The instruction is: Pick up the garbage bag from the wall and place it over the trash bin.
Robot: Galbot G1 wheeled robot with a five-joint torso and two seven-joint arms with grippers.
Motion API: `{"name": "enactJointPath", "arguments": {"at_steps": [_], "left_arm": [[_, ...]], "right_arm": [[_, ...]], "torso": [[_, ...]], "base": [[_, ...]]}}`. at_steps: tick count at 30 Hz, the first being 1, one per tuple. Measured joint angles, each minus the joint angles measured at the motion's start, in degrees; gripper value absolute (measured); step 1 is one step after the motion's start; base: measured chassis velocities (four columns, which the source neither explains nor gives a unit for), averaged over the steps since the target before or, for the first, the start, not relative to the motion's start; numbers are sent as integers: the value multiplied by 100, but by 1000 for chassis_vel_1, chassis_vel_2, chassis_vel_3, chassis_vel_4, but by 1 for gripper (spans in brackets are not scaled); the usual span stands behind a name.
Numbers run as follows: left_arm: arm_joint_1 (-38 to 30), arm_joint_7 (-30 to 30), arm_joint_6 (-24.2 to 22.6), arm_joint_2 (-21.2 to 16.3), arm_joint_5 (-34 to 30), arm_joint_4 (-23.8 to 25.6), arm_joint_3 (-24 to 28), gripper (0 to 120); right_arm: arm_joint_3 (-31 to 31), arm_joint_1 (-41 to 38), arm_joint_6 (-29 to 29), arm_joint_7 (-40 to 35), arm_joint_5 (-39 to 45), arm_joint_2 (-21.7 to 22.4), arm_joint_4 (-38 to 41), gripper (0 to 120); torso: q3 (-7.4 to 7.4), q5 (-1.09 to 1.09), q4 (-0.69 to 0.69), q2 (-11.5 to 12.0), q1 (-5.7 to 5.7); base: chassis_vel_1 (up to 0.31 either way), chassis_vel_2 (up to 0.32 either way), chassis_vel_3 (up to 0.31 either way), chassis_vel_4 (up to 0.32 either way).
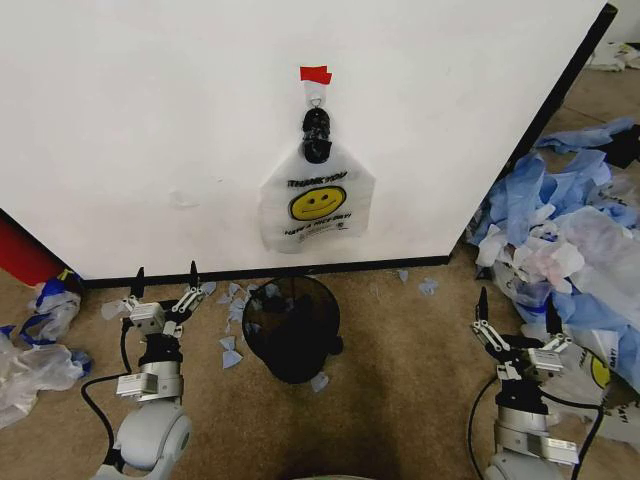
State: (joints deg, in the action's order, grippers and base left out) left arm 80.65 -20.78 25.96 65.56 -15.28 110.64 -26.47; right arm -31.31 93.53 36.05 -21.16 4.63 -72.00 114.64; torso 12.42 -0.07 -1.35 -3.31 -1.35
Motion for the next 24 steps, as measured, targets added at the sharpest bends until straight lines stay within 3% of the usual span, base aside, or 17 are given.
{"name": "enactJointPath", "arguments": {"at_steps": [24], "left_arm": [[0,0,0,0,0,0,0,100]], "right_arm": [[0,0,0,0,0,0,0,100]], "torso": [[0,0,0,0,0]], "base": [[0,0,0,0]]}}
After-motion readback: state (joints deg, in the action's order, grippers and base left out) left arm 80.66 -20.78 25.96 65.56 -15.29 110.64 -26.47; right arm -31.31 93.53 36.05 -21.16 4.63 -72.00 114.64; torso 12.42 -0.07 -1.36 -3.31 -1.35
